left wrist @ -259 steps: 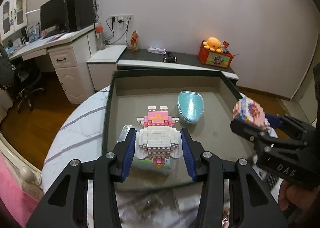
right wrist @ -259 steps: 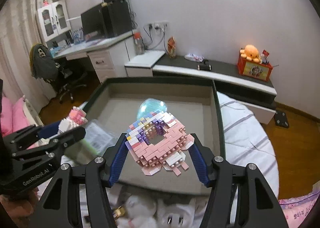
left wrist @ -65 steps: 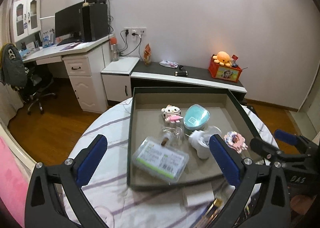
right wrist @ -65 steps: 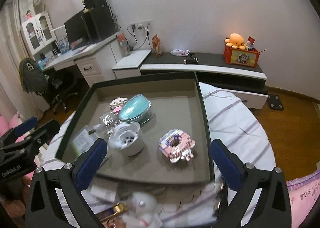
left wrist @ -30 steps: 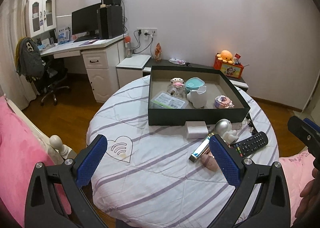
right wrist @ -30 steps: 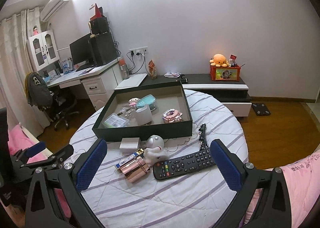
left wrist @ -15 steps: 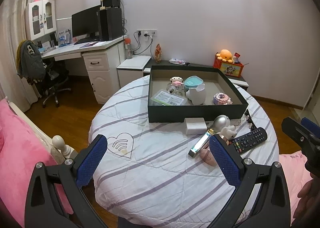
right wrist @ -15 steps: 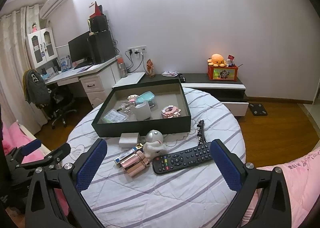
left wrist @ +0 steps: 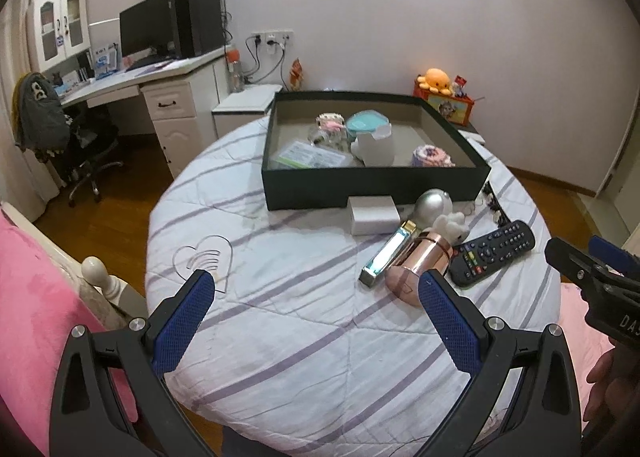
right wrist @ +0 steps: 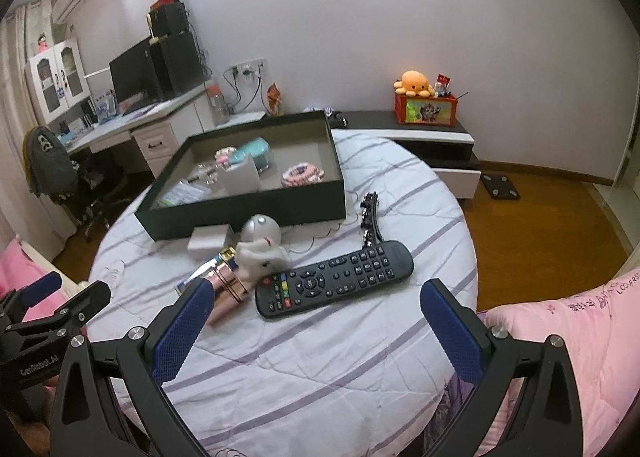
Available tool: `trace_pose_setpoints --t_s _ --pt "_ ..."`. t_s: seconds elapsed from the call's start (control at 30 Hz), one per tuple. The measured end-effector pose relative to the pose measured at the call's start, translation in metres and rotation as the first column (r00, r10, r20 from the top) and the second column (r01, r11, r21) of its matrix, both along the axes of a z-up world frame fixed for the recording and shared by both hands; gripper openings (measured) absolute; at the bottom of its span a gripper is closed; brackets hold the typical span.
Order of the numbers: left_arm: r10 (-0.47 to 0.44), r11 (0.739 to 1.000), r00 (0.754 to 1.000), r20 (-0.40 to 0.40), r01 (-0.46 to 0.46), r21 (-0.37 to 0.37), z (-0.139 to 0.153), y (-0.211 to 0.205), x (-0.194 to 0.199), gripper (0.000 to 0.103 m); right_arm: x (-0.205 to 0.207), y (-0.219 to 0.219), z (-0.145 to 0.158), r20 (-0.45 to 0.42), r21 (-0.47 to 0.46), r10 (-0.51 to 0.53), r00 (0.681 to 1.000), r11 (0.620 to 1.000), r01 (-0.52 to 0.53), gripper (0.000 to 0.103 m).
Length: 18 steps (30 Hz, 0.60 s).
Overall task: Organize rigid objects
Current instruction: 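Grasp the white astronaut figure with the right gripper while the left grasps the copper cup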
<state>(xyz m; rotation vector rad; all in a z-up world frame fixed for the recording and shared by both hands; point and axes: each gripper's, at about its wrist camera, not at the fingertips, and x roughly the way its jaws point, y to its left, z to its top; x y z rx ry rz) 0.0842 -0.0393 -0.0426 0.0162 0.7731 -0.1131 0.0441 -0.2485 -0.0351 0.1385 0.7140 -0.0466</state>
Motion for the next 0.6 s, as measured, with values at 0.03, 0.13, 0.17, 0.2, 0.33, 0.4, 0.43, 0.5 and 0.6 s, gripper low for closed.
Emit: trace_pose_setpoints --t_s 0.03,0.13,0.17,0.2,0.33,0.4,0.43,0.5,0.6 --pt "0.000 1.000 1.000 -0.003 0.000 0.003 -0.002 -0.001 0.002 0.103 0.002 0.001 -0.003 -0.008 -0.001 0.005 1.000 1.000 -0.005 0.103" --pt "0.003 1.000 1.000 -0.012 -0.003 0.018 -0.010 -0.001 0.009 0.103 0.012 0.005 -0.010 -0.028 0.002 0.028 0.999 1.000 -0.028 0.103" --pt "0.003 1.000 1.000 -0.018 -0.002 0.021 -0.012 -0.001 0.012 0.103 0.016 0.006 -0.012 -0.036 0.001 0.036 0.999 0.999 -0.036 0.103" --pt "0.002 1.000 1.000 -0.027 -0.001 0.023 -0.016 -0.001 0.017 0.103 0.021 0.008 -0.015 -0.044 0.000 0.044 0.998 0.999 -0.044 0.103" --pt "-0.005 1.000 0.999 -0.037 0.006 0.027 -0.023 -0.001 0.033 0.103 0.044 0.015 -0.023 -0.072 0.003 0.080 0.994 0.997 -0.080 0.103" --pt "-0.006 1.000 0.999 -0.044 0.007 0.027 -0.025 -0.002 0.043 0.103 0.057 0.019 -0.028 -0.088 0.009 0.099 0.991 0.995 -0.098 0.103" --pt "-0.007 1.000 0.999 -0.046 0.008 0.026 -0.026 -0.003 0.047 0.103 0.065 0.020 -0.030 -0.097 0.011 0.107 0.989 0.994 -0.106 0.103" --pt "-0.007 1.000 0.999 -0.052 0.009 0.025 -0.029 -0.002 0.055 0.103 0.080 0.022 -0.035 -0.115 0.021 0.124 0.986 0.992 -0.123 0.102" --pt "-0.012 1.000 0.997 -0.071 0.014 0.022 -0.036 -0.002 0.062 0.103 0.098 0.023 -0.044 -0.148 0.032 0.146 0.978 0.989 -0.143 0.098"
